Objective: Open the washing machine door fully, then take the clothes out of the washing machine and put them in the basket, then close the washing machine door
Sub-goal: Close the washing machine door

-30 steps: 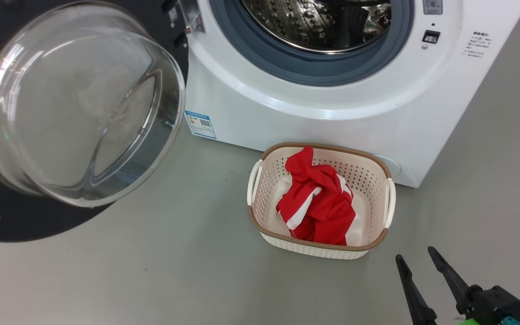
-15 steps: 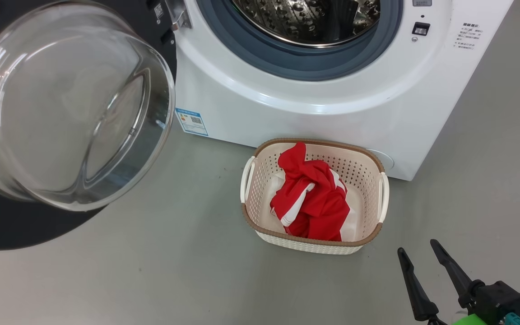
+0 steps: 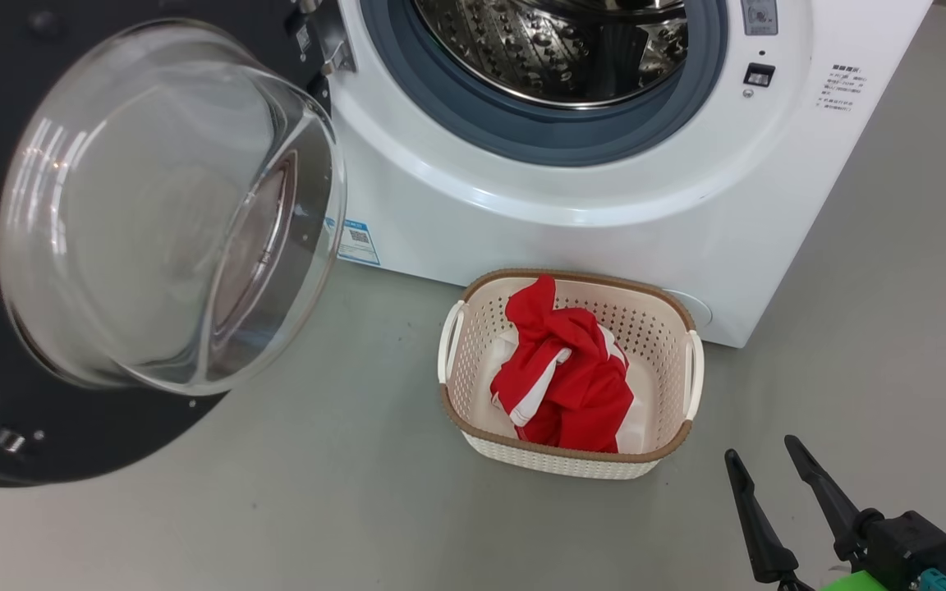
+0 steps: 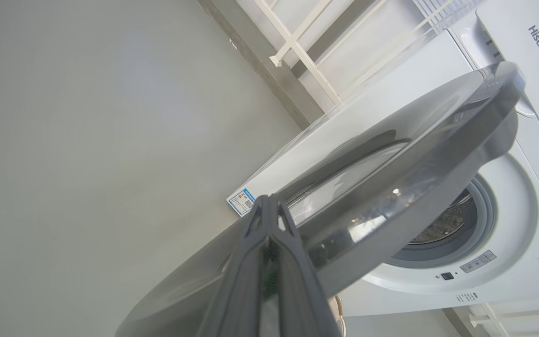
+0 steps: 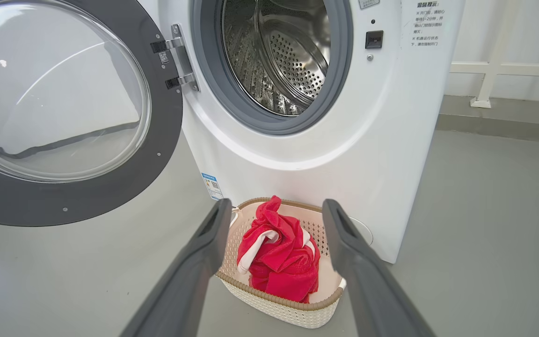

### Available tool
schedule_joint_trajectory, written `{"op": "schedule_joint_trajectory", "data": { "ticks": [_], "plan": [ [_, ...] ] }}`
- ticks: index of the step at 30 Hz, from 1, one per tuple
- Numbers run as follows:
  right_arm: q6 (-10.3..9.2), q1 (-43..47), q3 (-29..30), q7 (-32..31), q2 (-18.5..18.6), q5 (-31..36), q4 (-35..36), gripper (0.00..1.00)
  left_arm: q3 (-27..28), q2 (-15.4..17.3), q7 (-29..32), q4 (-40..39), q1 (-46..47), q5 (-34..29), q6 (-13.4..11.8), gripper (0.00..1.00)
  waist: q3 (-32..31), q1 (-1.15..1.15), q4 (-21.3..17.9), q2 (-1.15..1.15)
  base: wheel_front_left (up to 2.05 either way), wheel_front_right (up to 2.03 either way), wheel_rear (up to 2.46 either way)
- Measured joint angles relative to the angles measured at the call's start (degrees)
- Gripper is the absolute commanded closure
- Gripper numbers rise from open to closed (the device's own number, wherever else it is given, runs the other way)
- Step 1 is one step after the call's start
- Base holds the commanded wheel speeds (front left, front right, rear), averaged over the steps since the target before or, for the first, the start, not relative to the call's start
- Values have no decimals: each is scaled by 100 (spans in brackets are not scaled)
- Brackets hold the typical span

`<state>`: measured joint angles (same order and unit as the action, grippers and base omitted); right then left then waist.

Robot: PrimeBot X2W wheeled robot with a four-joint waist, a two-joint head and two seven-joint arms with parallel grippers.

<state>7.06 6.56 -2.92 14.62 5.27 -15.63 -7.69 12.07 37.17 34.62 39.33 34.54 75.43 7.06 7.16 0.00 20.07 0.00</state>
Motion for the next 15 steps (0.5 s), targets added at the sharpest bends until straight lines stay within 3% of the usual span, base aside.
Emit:
{"op": "schedule_joint_trajectory", "data": {
  "ticks": [15],
  "plan": [
    [0, 49, 8, 0, -66, -9, -27, 0, -636, -69, 305, -1991, -1022, 710, 1, 100, -250, 0, -37, 0, 0, 0, 0]
  ]
}}
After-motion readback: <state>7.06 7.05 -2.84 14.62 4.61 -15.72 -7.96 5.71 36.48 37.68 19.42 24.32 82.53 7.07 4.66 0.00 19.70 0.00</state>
